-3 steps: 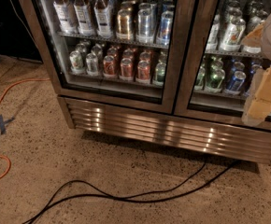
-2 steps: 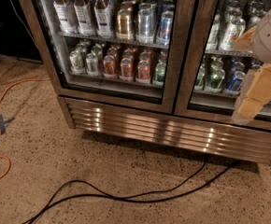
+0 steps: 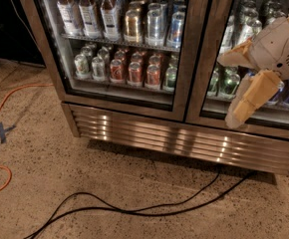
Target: Open left fridge door
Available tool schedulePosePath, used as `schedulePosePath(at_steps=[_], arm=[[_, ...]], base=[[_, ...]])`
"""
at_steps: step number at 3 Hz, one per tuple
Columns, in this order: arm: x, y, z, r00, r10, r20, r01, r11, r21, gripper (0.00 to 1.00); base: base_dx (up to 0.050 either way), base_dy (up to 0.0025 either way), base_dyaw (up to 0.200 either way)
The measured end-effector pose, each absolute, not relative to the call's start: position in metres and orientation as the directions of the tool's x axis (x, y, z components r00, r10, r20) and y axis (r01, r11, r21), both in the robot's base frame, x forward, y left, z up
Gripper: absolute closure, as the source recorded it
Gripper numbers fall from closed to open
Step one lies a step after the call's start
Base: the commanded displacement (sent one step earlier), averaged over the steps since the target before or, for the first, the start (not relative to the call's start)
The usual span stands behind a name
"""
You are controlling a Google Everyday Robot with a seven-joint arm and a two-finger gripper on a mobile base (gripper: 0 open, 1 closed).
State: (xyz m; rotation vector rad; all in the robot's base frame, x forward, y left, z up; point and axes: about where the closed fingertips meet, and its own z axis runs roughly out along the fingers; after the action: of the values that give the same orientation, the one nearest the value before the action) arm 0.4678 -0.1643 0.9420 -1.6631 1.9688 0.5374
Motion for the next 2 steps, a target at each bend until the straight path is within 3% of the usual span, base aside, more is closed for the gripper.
schedulePosePath(at_steps=[2], arm=[[0.4708, -0.1544, 0.9414, -0.1, -0.783, -0.613, -0.99, 0.139, -0.016, 0.0]], base=[[0.0, 0.0, 0.0]])
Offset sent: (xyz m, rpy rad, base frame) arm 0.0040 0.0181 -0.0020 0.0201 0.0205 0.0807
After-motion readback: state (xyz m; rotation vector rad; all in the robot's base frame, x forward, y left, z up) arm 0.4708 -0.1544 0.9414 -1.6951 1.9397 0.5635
